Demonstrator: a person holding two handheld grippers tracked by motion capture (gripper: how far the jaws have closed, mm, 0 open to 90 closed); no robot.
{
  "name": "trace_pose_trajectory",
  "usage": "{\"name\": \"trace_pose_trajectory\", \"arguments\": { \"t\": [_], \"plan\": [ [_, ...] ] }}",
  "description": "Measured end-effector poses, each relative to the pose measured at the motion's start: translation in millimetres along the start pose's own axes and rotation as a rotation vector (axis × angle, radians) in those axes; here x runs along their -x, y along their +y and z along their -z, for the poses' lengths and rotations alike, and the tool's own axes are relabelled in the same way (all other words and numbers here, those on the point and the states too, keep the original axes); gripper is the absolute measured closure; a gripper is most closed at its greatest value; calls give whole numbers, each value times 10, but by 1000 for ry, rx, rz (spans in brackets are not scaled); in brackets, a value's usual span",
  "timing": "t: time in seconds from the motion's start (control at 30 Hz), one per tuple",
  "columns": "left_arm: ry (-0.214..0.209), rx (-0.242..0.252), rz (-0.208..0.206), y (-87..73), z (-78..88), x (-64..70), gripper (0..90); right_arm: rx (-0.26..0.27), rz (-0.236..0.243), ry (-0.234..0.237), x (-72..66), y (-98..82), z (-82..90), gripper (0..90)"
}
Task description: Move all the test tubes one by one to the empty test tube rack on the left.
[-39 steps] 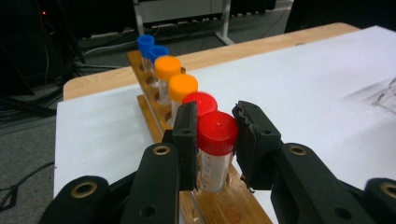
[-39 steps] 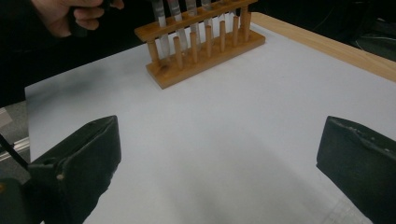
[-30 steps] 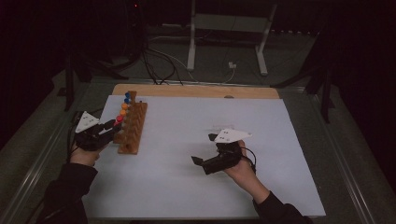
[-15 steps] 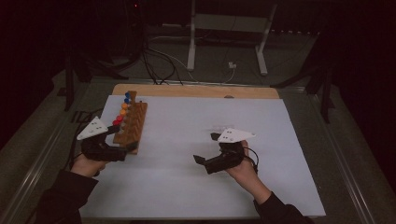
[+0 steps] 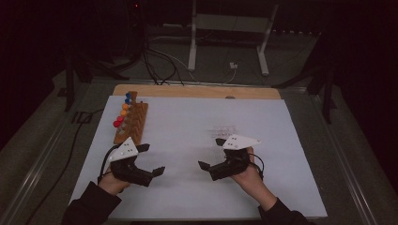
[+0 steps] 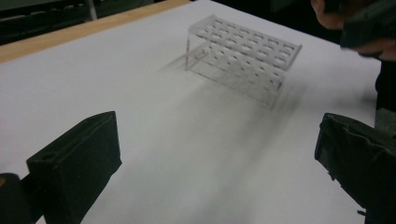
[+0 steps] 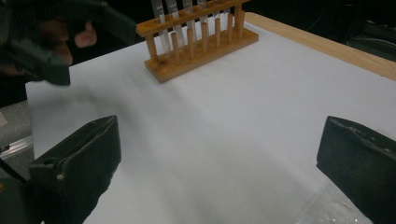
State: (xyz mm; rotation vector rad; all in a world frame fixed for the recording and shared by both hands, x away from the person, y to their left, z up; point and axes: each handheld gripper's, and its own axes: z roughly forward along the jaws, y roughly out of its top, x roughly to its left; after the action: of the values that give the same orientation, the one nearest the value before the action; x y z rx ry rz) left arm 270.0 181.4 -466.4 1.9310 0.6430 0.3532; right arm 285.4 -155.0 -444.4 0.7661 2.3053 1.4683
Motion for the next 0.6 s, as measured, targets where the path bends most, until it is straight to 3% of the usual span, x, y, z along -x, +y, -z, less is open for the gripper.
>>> {"name": "trace_pose_trajectory", "arguments": {
  "t": [0.13, 0.3, 0.47, 0.6],
  "plan": [
    [3, 9, 10, -108, -9, 14, 11, 3, -5, -2, 15, -14, 16, 0],
    [21, -2, -9, -228, -1, 46, 11, 5, -7, -9, 44, -17, 24, 0],
    [52, -10, 11, -371, 6, 49, 11, 6, -5, -13, 49, -16, 25, 0],
    [45, -33, 37, -456, -19, 64, 11, 3, -6, -16, 58, -21, 25, 0]
  ]
}}
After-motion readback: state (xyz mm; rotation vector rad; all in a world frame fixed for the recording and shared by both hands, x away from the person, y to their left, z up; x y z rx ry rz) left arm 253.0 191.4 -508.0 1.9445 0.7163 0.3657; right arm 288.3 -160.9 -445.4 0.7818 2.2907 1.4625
